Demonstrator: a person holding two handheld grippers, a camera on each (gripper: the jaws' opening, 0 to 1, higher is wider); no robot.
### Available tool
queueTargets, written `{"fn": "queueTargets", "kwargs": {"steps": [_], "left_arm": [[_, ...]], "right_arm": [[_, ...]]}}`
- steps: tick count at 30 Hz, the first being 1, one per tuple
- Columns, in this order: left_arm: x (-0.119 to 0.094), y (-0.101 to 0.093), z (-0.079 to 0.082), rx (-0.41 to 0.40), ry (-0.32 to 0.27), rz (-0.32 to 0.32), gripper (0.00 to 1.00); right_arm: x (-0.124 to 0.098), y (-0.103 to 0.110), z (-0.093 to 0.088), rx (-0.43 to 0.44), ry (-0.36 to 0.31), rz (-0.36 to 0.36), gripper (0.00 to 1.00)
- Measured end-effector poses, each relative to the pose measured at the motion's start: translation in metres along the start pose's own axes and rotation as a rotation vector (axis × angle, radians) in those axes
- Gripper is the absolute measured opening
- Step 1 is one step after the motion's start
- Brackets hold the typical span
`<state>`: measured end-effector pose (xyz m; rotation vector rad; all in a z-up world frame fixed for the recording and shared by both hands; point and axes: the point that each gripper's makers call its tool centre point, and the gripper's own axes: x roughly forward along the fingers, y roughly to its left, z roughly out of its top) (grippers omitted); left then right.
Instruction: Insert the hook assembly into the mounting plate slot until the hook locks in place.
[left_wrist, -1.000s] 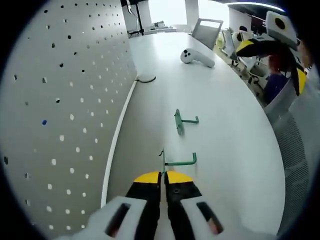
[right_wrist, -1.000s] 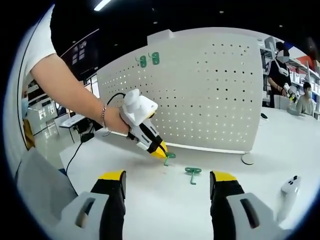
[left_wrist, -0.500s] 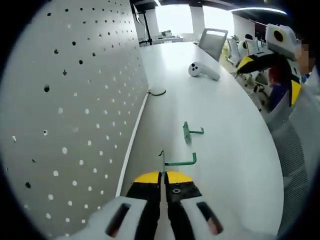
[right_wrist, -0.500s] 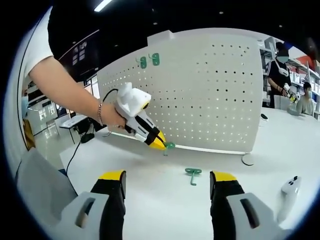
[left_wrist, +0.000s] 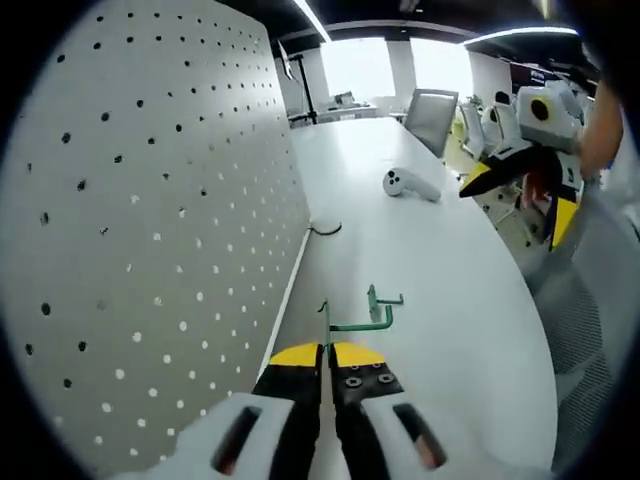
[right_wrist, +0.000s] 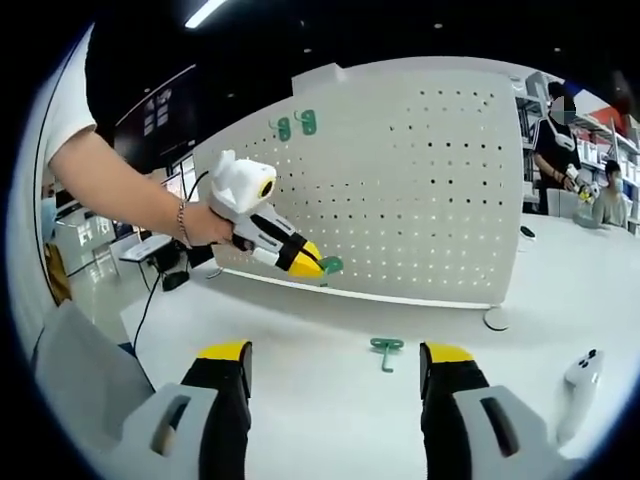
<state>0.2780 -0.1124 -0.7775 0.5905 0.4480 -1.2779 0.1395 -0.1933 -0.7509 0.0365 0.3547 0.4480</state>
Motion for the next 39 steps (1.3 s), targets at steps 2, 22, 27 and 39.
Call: {"fn": "queueTargets", "kwargs": {"steps": [2, 22, 27, 39], "left_arm": [[-0.005, 0.003, 0.003, -0.020, -0.022, 0.016, 0.02], [-0.047, -0.006, 0.018, -0.088, -0.150, 0.095, 0.03], [-0.061, -0.010, 0.026, -0.105, -0.212, 0.114, 0.03], [-0.096, -0.018, 0.034, -0.144, -0.303, 0.162, 0.03]], "right_arm": [[0.000, 0.000, 0.000, 0.001, -0.003, 0.000, 0.66], [0.001, 0.004, 0.002, -0.004, -0.006, 0.014, 0.66], [0.001, 0.006, 0.004, -0.005, -0.013, 0.024, 0.67], [0.000, 0.010, 0.006, -0.007, -0.024, 0.037, 0.67]]}}
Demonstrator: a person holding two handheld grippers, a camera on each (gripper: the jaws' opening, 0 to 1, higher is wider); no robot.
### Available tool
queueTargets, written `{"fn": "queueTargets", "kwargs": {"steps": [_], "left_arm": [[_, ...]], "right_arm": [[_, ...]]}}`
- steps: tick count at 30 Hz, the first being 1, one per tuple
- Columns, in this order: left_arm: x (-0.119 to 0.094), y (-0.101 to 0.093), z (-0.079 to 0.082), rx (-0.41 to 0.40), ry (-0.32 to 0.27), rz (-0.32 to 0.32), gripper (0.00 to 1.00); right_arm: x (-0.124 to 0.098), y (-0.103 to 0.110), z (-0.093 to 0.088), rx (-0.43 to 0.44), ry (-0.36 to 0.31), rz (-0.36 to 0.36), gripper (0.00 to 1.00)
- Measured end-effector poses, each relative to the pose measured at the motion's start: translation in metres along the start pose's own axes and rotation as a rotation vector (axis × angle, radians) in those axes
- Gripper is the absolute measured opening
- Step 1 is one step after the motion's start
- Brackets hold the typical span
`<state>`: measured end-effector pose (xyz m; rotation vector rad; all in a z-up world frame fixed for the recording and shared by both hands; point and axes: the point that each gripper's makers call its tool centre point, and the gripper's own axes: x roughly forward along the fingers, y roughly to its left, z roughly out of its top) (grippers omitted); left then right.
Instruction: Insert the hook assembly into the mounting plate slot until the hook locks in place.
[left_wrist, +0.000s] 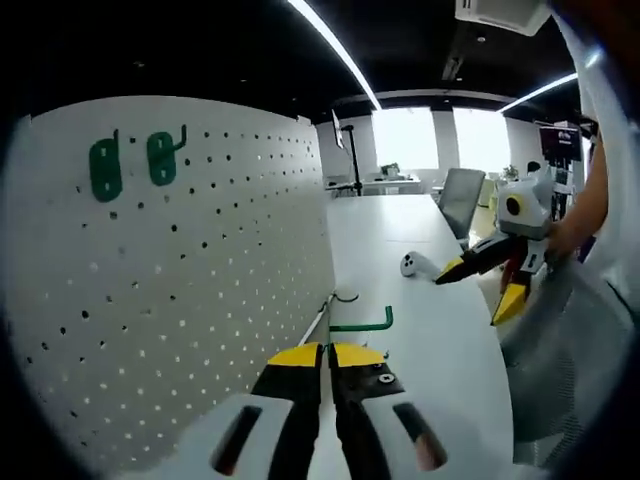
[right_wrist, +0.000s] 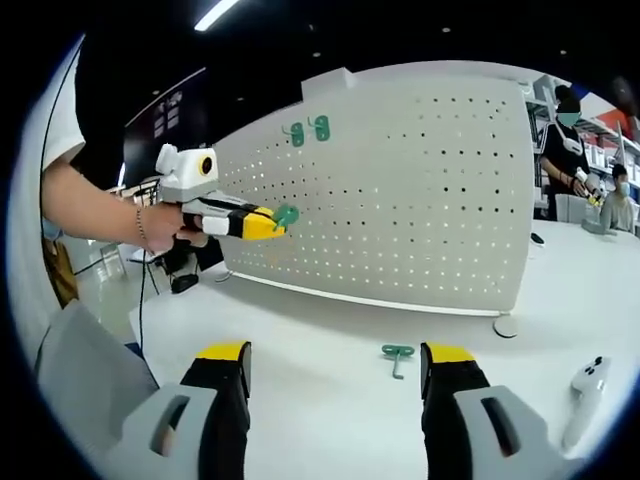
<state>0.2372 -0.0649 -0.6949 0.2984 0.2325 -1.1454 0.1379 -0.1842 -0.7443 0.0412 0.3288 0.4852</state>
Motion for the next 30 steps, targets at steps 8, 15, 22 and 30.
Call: {"fn": "queueTargets", "kwargs": {"steps": [8, 15, 22, 30], "left_arm": [[-0.021, -0.012, 0.016, -0.033, -0.082, 0.024, 0.03], [-0.034, -0.020, 0.033, -0.076, -0.176, 0.047, 0.03], [-0.047, -0.024, 0.042, -0.083, -0.223, 0.077, 0.03], [-0.051, -0.022, 0.038, -0.087, -0.215, 0.100, 0.03]], "right_arm": [[0.001, 0.004, 0.002, 0.013, -0.012, 0.014, 0.67], [0.001, 0.006, 0.004, 0.007, -0.016, 0.021, 0.67], [0.001, 0.006, 0.003, 0.005, -0.012, 0.025, 0.67], [0.001, 0.006, 0.003, 0.004, -0.013, 0.025, 0.67]]}}
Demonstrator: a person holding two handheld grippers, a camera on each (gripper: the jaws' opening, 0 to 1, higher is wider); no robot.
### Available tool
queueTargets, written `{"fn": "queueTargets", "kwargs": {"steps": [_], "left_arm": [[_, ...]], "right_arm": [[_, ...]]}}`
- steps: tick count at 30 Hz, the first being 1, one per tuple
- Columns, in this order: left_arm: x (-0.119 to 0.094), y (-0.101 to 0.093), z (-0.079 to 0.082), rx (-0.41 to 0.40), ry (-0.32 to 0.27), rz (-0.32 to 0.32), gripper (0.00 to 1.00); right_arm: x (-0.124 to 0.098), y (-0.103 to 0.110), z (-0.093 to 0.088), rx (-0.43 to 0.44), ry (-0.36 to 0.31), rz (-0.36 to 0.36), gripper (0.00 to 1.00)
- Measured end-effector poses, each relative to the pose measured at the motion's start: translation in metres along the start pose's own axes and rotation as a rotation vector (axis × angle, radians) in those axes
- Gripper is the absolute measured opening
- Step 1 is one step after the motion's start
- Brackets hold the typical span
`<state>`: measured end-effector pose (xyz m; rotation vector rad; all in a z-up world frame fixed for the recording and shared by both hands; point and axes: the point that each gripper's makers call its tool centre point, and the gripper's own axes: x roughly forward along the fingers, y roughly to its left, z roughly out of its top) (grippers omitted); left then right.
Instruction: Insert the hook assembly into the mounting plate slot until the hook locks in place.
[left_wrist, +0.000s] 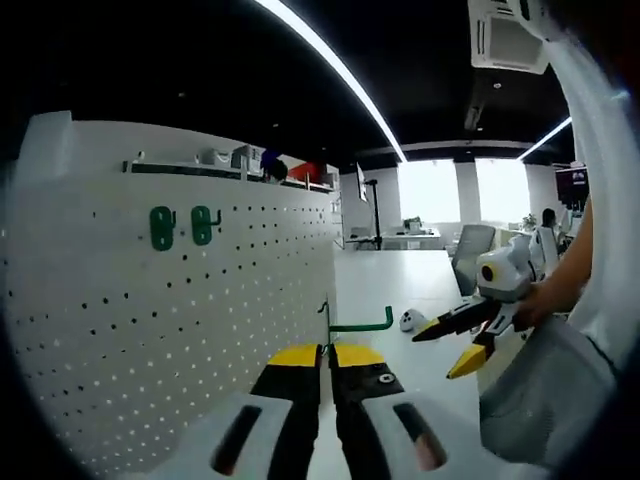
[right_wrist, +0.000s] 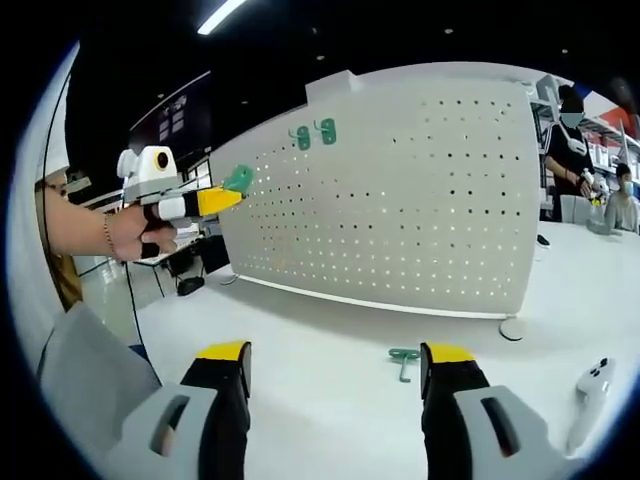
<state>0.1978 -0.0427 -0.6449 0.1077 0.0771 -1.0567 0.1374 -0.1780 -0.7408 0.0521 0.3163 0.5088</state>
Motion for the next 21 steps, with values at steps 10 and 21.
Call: {"fn": "queueTargets", "kwargs": {"steps": [10, 21], "left_arm": [[-0.002, 0.001, -0.005, -0.004, 0.008, 0.011, 0.03], [-0.001, 0.002, -0.005, -0.006, 0.005, 0.019, 0.03]], "right_arm": [[-0.002, 0.010, 0.021, -0.040, -0.094, 0.045, 0.65], [-0.009, 0.041, 0.059, -0.031, -0.256, 0.163, 0.64]]}}
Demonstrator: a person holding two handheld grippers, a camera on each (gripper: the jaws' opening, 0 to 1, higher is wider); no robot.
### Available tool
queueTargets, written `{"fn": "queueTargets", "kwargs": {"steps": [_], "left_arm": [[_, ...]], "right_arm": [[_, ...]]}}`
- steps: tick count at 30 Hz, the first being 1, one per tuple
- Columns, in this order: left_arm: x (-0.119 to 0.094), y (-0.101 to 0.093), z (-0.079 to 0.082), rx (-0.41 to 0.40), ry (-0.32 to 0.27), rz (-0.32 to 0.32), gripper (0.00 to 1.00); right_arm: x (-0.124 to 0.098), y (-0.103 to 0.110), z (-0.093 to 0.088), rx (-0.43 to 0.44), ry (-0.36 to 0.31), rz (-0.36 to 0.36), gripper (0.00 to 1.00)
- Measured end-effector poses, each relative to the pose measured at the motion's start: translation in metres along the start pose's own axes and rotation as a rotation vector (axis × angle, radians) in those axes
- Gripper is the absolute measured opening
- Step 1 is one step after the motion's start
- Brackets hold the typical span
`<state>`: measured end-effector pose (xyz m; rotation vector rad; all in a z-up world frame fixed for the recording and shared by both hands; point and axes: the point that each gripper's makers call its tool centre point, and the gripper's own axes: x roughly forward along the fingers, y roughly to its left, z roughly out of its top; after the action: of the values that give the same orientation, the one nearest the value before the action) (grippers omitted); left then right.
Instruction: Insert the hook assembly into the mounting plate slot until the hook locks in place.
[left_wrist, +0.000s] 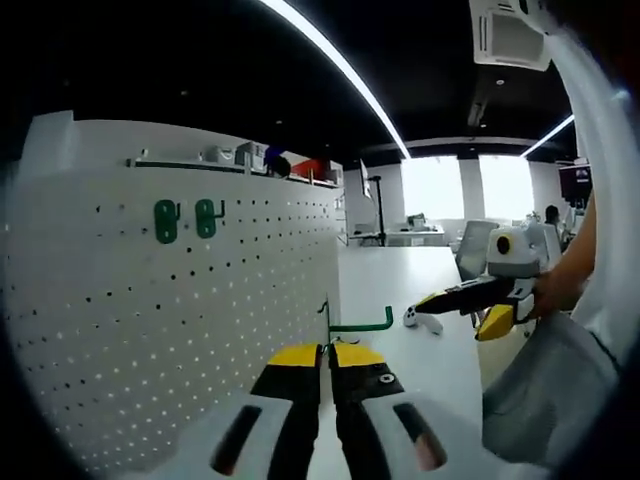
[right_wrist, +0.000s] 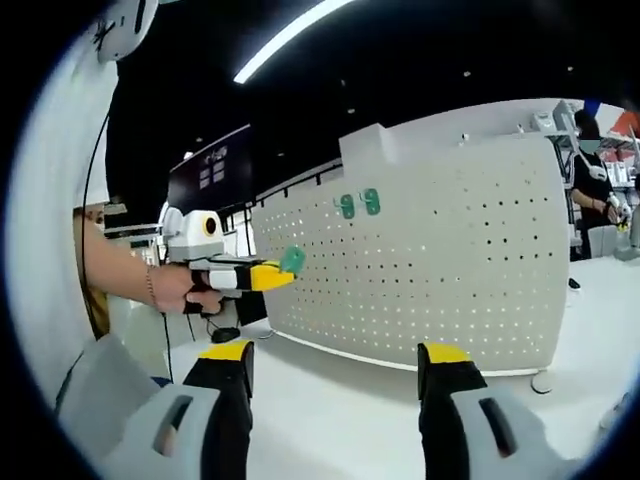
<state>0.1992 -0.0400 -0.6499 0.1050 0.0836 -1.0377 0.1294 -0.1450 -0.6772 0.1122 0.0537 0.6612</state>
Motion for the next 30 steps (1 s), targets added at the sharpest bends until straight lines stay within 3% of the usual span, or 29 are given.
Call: {"fn": "queueTargets", "kwargs": {"steps": [22, 30], "left_arm": [[-0.003, 0.000, 0.000, -0.001, -0.001, 0.023, 0.03], [-0.005, -0.001, 0.003, -0.004, -0.009, 0.031, 0.03]], "right_arm": [[0.046, 0.034, 0.029, 0.082, -0.084, 0.113, 0.51], [0.060, 0.043, 0.037, 0.105, -0.107, 0.145, 0.51]]}}
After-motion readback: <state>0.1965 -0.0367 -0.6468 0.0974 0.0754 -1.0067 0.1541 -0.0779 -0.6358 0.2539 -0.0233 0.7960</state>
